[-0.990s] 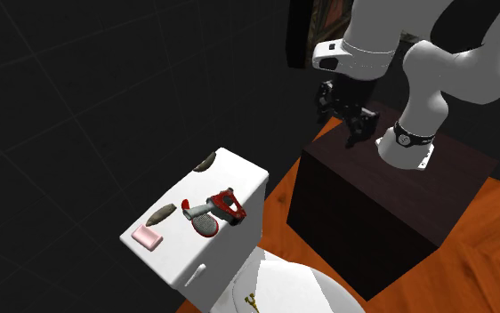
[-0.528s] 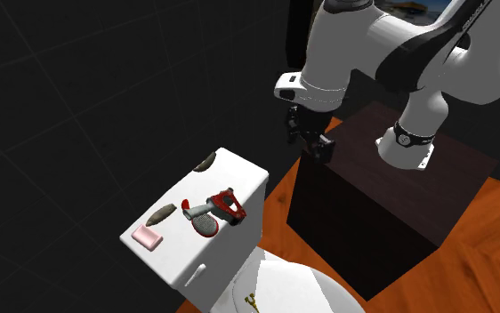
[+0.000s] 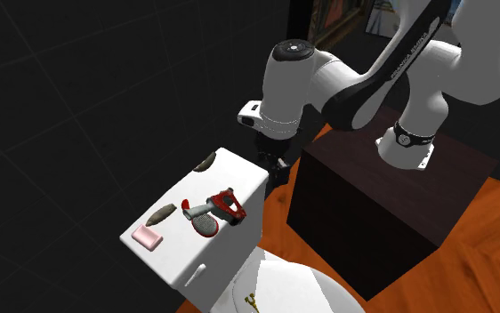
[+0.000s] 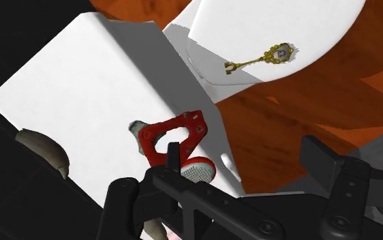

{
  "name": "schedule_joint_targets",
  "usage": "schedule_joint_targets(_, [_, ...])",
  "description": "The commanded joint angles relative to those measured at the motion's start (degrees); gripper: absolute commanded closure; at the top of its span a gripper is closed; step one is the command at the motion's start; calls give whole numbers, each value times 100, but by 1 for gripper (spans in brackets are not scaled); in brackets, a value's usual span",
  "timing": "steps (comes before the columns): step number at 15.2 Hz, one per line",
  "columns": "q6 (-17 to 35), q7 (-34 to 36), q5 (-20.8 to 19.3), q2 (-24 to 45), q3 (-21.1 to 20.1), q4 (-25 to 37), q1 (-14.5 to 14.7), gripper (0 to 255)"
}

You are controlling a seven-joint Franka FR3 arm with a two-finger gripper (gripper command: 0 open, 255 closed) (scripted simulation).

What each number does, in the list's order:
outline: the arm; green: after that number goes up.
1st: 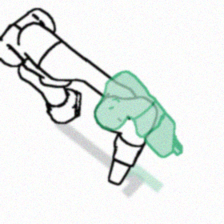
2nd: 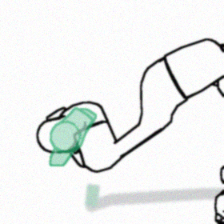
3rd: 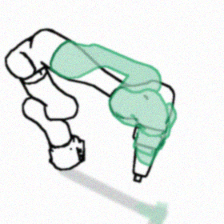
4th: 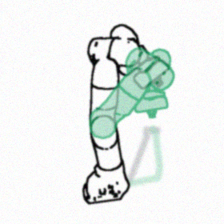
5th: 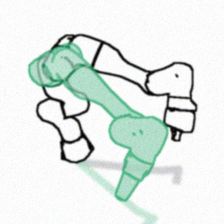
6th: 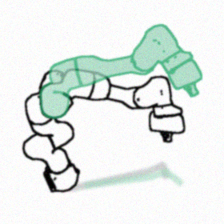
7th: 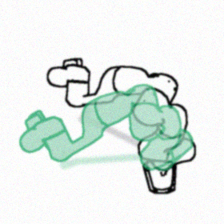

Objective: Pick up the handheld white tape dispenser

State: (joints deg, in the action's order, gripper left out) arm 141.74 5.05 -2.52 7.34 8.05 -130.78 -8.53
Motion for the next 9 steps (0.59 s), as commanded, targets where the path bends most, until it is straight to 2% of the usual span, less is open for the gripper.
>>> schedule_joint_targets(1, [203, 26, 71, 428, 26, 263, -46, 0])
schedule_joint_targets(9, [653, 26, 424, 2145, 58, 1660, -364, 0])
